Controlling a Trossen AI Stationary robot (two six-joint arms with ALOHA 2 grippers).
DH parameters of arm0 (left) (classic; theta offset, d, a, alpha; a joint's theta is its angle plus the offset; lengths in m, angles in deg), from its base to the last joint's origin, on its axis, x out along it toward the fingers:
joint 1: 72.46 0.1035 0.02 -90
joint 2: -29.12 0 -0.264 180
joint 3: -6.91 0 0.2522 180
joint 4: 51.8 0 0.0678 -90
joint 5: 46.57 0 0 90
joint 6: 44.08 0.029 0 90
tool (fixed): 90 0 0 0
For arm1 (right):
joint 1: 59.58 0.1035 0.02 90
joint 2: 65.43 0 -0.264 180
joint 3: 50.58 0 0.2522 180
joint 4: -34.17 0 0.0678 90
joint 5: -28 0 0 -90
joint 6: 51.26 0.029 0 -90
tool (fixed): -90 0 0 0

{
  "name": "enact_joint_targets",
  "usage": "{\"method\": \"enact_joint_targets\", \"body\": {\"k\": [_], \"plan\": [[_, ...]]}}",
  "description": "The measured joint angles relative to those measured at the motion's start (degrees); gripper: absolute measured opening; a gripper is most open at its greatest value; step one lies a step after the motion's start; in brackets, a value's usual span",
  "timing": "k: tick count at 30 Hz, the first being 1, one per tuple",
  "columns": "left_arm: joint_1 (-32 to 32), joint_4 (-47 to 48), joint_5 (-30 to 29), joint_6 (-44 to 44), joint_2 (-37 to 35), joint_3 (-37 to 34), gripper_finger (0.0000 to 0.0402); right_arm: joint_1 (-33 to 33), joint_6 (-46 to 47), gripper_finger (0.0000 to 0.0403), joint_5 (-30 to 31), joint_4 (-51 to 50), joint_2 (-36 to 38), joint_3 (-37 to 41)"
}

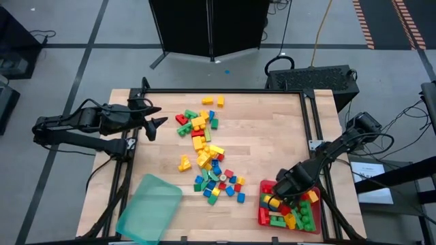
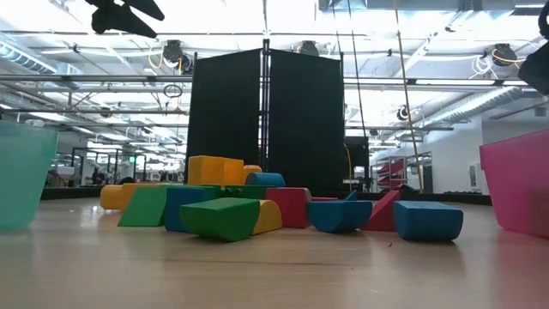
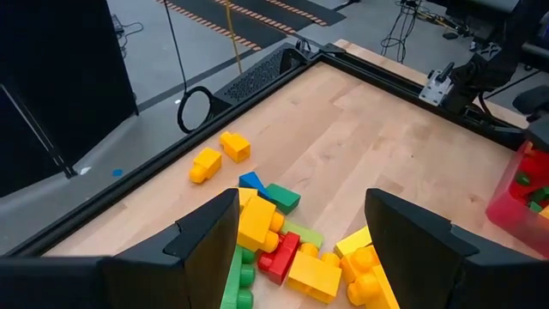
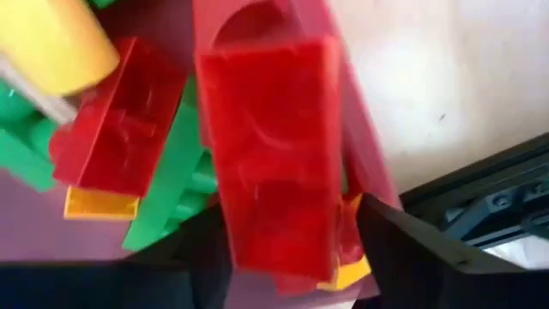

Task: Sort blocks by size
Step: Put the 2-stud red game piece into the pink bin, then put the 1-stud yellow game piece into the pink bin

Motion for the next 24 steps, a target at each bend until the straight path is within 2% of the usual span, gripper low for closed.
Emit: {"method": "enact_joint_targets", "body": {"k": [3,6,12,15,19,24], "plan": [[0.0,0.0,0.0,0.3,0.0,0.0,0.0255,0.0,-0.3,0.0253,-2.1,0.1,0.0,0.0],[0.0,0.0,0.0,0.4,0.0,0.0,0.0255,0.0,-0.5,0.0259,-2.7,-0.7,0.2,-1.1],[0.0,0.1,0.0,0.5,0.0,0.0,0.0255,-3.8,-1.4,0.0254,0.9,-6.3,0.9,-9.3],[0.0,0.3,0.0,0.5,0.0,0.0,0.0255,-8.3,-4.5,0.0248,6.7,-8.2,1.0,-15.1],[0.0,0.3,0.0,0.5,0.0,0.0,0.0255,-17.8,-7.9,0.0247,19.3,-7.6,0.9,-21.0],[0.0,0.3,-0.4,0.5,0.0,0.0,0.0255,-33.5,-11.5,0.0247,32.9,2.8,0.0,-22.4]]}}
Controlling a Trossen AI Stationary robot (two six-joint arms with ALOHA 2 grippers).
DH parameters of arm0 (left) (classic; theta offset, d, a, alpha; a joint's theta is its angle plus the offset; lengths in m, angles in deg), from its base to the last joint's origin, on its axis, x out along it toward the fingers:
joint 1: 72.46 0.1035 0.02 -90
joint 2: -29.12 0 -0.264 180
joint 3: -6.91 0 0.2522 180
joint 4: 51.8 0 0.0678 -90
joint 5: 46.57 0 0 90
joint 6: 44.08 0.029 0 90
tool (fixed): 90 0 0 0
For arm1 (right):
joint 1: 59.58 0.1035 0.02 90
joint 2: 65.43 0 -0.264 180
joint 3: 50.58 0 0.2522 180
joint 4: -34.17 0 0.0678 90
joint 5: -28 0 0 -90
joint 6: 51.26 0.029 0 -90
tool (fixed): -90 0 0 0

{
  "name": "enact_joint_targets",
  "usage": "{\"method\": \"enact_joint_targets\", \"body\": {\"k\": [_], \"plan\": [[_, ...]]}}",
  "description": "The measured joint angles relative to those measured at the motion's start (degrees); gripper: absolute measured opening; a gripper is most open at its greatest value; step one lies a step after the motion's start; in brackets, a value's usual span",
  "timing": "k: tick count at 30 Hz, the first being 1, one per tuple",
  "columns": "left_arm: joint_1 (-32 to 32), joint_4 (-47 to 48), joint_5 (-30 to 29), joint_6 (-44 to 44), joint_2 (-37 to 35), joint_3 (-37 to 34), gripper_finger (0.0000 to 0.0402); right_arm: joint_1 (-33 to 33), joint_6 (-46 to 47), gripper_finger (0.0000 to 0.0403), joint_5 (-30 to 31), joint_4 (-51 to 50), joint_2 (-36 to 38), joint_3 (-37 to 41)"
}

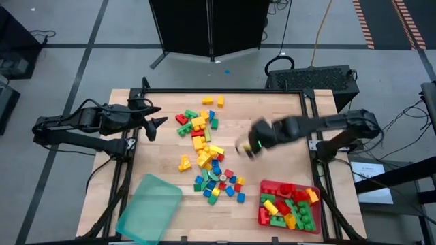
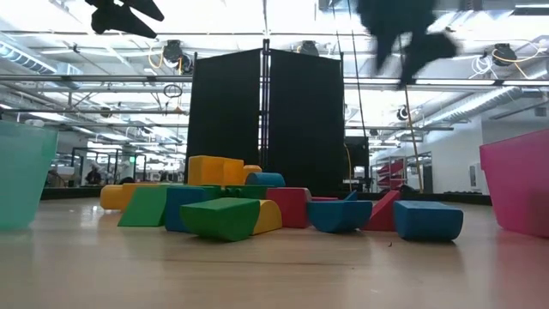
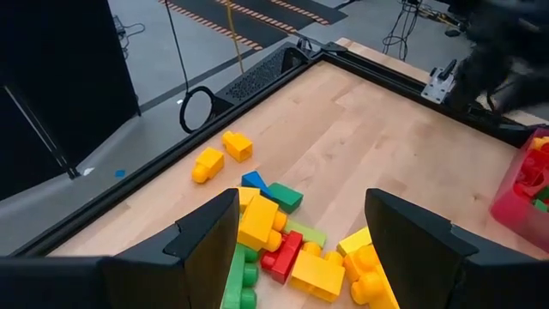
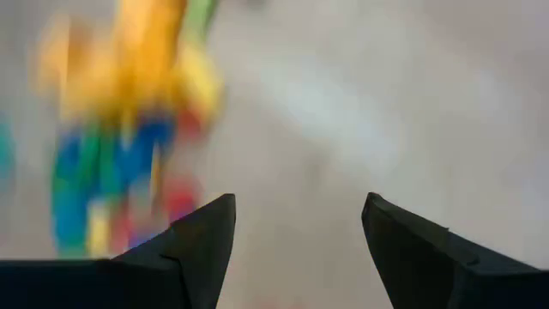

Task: Sort blocks by size
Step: Put the 1-stud yellow game piece into the pink bin

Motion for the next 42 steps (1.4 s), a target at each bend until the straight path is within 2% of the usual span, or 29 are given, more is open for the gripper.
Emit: {"method": "enact_joint_targets", "body": {"k": [4,7,10,15,22,27,31,38,42], "plan": [[0.0,0.0,-0.1,0.8,0.0,0.0,0.0255,-11.6,-6.0,0.0247,1.7,14.6,-5.1,0.0],[0.0,0.0,-0.1,1.0,0.0,0.0,0.0255,-17.7,-8.0,0.0247,-1.9,27.7,-10.9,0.0],[0.0,0.0,-0.1,1.0,0.0,0.0,0.0255,-22.0,-8.0,0.0247,-4.6,32.1,-17.9,-2.7],[0.0,0.0,-0.1,1.0,0.0,0.0,0.0255,-26.3,-13.0,0.0247,-8.4,28.4,-30.2,-15.1],[0.0,0.0,-0.1,1.0,0.0,0.0,0.0255,-29.3,-16.4,0.0247,-8.4,11.9,-46.4,-39.1],[0.0,0.0,-0.1,1.0,0.0,0.0,0.0255,-31.1,-16.4,0.0247,-8.3,2.7,-53.7,-50.8],[0.0,0.1,-0.1,1.0,0.0,0.0,0.0255,-32.6,-15.1,0.0247,-10.3,2.0,-56.4,-54.6],[0.0,0.2,-0.1,1.2,0.0,0.0,0.0255,-33.7,-10.8,0.0247,-13.3,-1.4,-59.3,-54.7],[0.0,0.2,-0.1,1.4,0.0,0.0,0.0255,-34.0,-10.7,0.0247,-13.4,0.6,-59.8,-54.7]]}}
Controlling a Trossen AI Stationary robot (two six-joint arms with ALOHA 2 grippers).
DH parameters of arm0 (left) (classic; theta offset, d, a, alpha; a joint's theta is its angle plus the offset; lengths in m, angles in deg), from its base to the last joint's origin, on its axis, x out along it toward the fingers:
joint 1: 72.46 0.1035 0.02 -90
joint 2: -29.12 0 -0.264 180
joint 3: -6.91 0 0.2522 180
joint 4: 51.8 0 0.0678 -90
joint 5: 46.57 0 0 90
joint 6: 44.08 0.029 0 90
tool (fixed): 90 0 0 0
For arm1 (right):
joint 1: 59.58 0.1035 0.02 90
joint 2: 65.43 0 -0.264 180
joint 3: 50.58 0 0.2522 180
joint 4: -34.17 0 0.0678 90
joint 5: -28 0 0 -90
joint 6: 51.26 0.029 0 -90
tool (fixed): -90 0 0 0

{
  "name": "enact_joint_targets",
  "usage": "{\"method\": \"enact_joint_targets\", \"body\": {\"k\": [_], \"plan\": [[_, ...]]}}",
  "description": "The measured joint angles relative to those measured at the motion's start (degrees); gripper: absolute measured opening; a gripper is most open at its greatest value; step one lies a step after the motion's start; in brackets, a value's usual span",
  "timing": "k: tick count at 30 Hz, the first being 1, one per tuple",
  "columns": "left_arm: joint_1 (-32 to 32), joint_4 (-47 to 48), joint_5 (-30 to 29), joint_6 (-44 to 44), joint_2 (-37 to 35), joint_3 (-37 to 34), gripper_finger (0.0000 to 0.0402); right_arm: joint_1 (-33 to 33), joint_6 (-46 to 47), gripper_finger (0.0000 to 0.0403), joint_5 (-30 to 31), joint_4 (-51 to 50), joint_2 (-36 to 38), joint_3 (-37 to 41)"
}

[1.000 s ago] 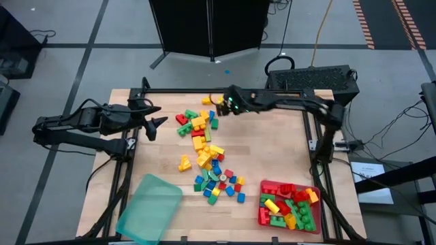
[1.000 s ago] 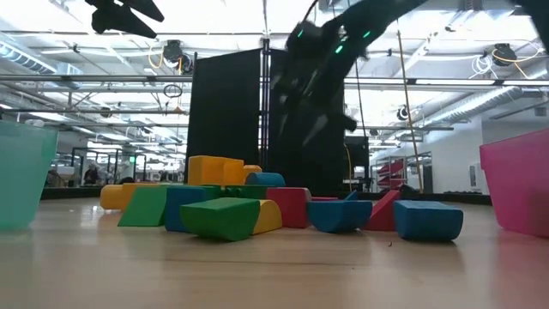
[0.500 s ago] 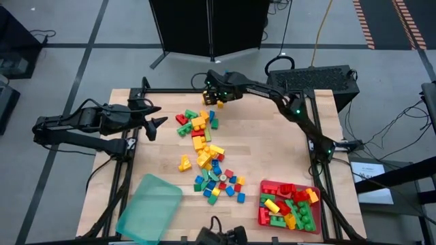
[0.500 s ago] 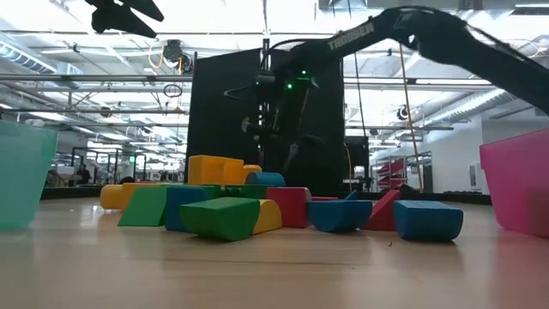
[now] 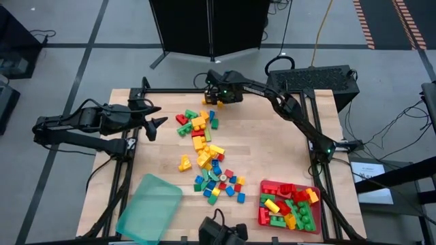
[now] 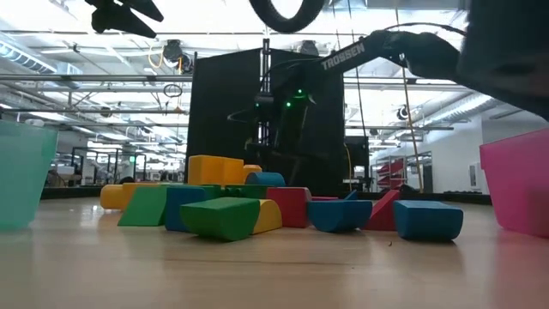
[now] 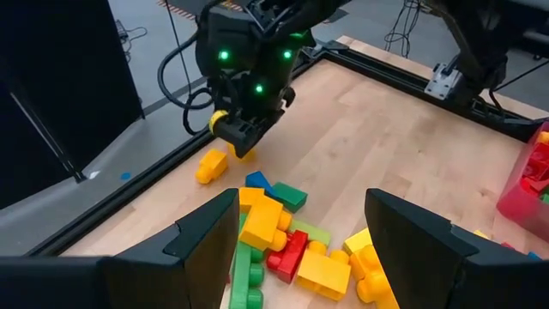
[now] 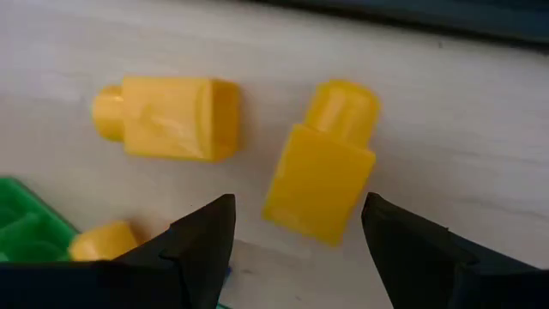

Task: Sort blocks by size
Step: Put the 1-stud yellow game piece into the pink bin

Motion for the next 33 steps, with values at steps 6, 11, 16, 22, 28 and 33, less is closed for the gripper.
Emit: {"method": "enact_joint_targets", "body": {"k": [6,11,16,22,28,33], "plan": [[0.0,1.3,0.0,0.1,0.0,0.0,0.0255,-1.4,0.8,0.0247,0.0,1.3,0.0,0.0],[0.0,2.4,0.0,0.0,0.0,0.0,0.0255,-2.5,2.0,0.0245,-2.1,2.1,-0.4,0.0],[0.0,2.6,0.0,0.0,0.0,0.0,0.0255,-2.3,2.4,0.0214,-5.8,3.3,-2.3,0.0],[0.0,2.9,0.0,0.1,0.0,0.0,0.0255,-1.9,2.1,0.0170,-5.9,3.4,-2.9,-0.1],[0.0,3.2,0.1,-0.3,0.0,0.0,0.0255,-1.9,2.5,0.0167,-5.7,3.1,-2.9,-0.1],[0.0,3.4,0.1,-0.3,0.0,0.0,0.0255,-2.8,0.4,0.0140,-7.1,3.2,-1.4,0.1]]}}
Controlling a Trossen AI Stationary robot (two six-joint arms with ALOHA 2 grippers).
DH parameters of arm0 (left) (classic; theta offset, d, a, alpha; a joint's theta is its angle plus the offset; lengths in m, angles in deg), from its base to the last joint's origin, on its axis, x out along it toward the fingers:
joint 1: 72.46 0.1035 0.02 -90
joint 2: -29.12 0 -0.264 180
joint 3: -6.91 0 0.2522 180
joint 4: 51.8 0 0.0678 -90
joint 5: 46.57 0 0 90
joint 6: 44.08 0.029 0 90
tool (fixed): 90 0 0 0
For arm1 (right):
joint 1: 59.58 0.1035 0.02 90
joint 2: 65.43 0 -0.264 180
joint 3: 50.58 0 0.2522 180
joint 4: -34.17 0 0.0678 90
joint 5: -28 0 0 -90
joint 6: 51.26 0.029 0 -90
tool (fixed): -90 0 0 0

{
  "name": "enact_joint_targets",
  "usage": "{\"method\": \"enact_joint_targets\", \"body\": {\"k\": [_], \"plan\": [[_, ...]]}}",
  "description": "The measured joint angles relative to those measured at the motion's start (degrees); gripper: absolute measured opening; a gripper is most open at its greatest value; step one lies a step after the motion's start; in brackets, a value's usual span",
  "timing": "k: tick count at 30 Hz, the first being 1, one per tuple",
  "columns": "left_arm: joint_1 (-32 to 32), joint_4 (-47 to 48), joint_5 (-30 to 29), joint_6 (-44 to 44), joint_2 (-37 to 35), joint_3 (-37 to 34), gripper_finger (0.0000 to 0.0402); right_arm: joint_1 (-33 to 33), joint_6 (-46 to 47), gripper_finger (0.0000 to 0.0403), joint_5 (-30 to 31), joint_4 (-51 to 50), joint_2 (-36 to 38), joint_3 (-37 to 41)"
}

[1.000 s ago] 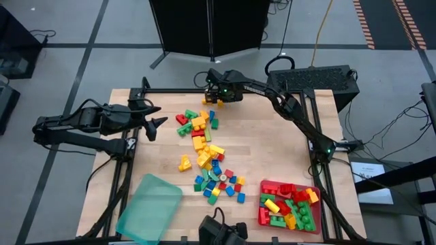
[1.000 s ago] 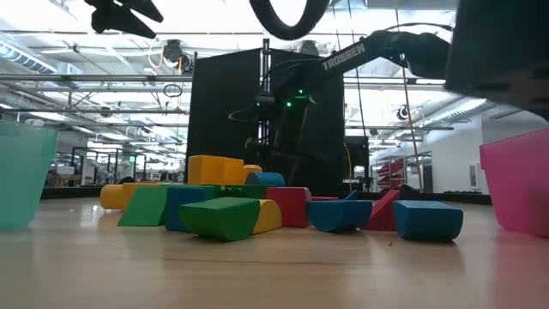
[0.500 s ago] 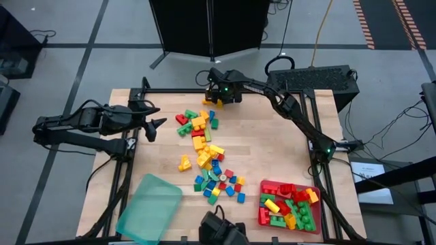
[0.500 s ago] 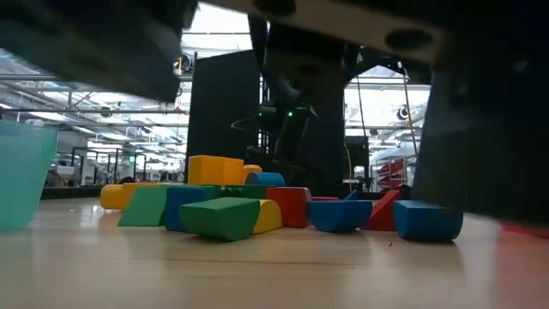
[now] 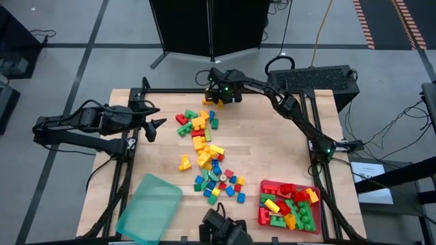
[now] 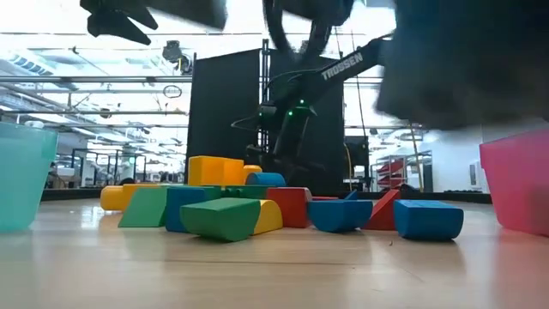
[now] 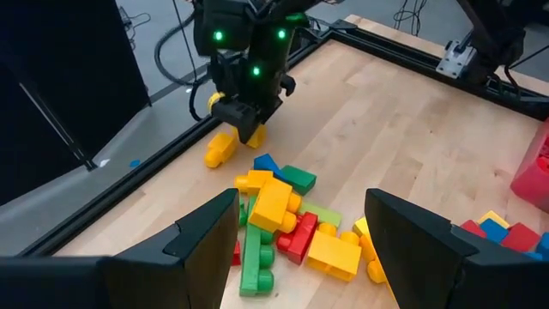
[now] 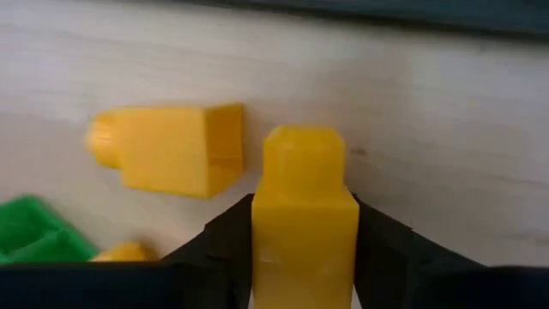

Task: Sort blocks by size
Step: Put the 1-stud yellow game piece into the pink bin

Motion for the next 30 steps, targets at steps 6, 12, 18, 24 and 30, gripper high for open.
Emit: {"method": "enact_joint_targets", "body": {"k": [6,12,18,24,30], "plan": [[0.0,0.0,0.0,-0.1,0.0,0.0,0.0255,-1.2,-4.0,0.0118,0.2,0.4,5.4,-0.1],[0.0,-0.2,0.0,-0.1,0.0,0.0,0.0255,-0.4,-8.5,0.0118,2.6,-3.0,11.6,0.0],[0.0,-0.3,0.0,-0.4,0.0,0.0,0.0255,3.5,-15.4,0.0118,6.2,-13.3,20.0,-0.1],[0.0,-0.5,0.0,-1.6,0.0,0.0,0.0255,12.7,-17.2,0.0118,15.1,-29.7,28.6,-0.1],[0.0,-1.4,0.0,-1.7,0.0,0.0,0.0255,25.3,-10.2,0.0118,18.1,-32.4,35.9,4.2]]}}
